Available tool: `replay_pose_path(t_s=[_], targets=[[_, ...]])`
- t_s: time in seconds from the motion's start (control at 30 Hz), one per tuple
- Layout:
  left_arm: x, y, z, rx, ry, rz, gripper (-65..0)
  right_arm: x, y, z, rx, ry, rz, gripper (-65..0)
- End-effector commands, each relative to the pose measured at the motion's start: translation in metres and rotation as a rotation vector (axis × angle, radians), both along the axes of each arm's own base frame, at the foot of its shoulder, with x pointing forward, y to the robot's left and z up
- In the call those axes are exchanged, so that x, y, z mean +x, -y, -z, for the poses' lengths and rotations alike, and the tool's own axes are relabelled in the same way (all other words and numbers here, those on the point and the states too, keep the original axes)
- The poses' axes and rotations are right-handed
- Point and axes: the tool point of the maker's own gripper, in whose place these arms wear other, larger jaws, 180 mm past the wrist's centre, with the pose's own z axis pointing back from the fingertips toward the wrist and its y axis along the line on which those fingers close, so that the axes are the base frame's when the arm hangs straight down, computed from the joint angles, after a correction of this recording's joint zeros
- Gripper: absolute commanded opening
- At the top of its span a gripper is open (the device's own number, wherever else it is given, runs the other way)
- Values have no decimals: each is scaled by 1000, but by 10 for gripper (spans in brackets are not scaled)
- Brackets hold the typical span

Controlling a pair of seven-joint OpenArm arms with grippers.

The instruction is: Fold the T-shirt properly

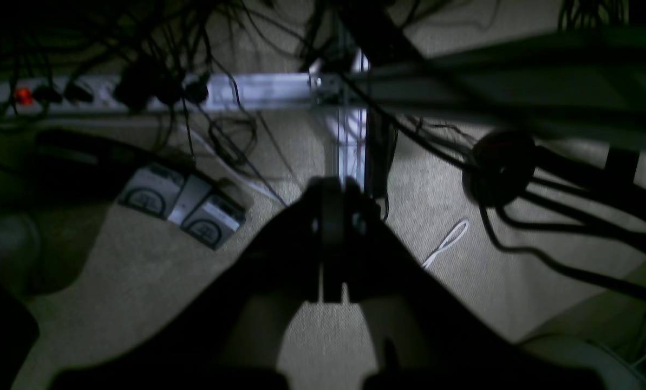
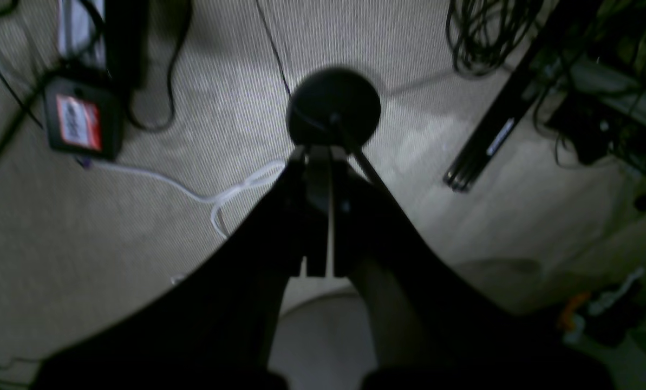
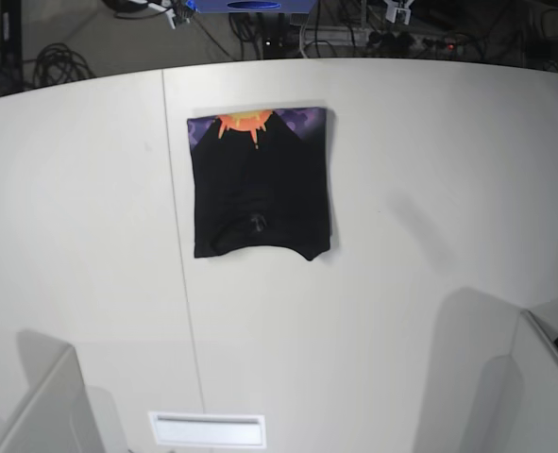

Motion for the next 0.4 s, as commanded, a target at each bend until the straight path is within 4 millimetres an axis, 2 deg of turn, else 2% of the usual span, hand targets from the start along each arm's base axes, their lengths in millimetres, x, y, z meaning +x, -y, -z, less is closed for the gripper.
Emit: replay_pose_path(t_s=[0.0, 0.17, 0.23, 0.37], targets=[[-11, 0, -2, -8, -15, 5, -650, -6, 6, -1, -16, -6, 13, -650], [-10, -2, -2, -3, -14, 6, -650, -9, -2, -1, -18, 2, 169, -650], [-10, -3, -2, -2, -14, 7, -650, -10, -13, 0, -5, 1, 212, -650], [-7, -3, -2, -2, -8, 7, -650, -11, -20, 0, 5, -3, 218, -650]])
